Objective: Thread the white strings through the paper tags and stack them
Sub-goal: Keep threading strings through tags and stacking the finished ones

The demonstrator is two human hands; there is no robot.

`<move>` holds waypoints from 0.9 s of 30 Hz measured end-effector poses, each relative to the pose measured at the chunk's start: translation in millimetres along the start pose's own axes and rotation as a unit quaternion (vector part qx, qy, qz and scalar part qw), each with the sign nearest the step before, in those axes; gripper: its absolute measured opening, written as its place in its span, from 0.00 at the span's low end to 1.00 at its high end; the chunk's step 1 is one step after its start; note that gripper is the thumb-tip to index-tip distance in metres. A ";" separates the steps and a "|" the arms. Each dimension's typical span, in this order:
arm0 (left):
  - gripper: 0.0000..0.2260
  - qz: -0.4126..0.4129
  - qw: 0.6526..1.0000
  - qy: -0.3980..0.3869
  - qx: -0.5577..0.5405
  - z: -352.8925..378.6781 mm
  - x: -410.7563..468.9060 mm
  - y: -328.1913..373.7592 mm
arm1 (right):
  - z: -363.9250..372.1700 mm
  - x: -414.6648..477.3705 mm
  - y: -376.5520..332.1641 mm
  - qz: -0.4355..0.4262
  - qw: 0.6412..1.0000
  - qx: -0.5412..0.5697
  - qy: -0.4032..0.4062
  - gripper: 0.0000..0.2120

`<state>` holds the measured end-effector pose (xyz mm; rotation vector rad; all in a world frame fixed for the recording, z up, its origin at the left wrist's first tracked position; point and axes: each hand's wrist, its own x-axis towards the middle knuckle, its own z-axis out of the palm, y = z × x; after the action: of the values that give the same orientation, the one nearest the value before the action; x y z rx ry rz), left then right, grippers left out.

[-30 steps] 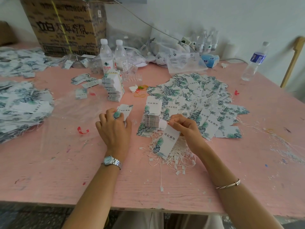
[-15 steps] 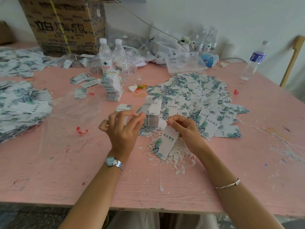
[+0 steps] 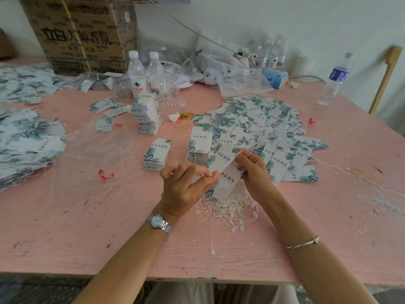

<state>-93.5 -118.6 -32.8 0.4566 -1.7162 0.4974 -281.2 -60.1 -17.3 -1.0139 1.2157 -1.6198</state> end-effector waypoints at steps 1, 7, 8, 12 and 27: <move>0.07 0.000 1.000 -0.004 -0.005 0.5 -0.5 -0.3 | 0.2 0.1 -1.4 0.000 1.000 0.003 0.003 0.11; 0.06 0.001 0.999 -0.014 -0.035 1.6 -3.4 -1.6 | 2.3 -0.1 -3.9 0.000 1.000 0.006 0.009 0.10; 0.06 0.002 0.999 -0.014 -0.037 1.5 -3.4 -1.4 | 2.3 -0.2 -4.0 0.001 1.000 0.005 0.011 0.09; 0.08 0.007 0.999 -0.011 -0.045 1.5 -1.9 -0.3 | 3.2 -0.1 -4.1 0.004 1.000 0.004 0.020 0.08; 0.08 0.015 0.996 -0.033 -0.084 5.8 -7.0 -0.8 | 2.0 0.6 -5.9 0.003 1.000 0.000 0.028 0.11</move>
<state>-96.5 -122.2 -40.7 0.3305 -1.8132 0.3594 -280.4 -60.2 -11.1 -0.9698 1.2539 -1.6536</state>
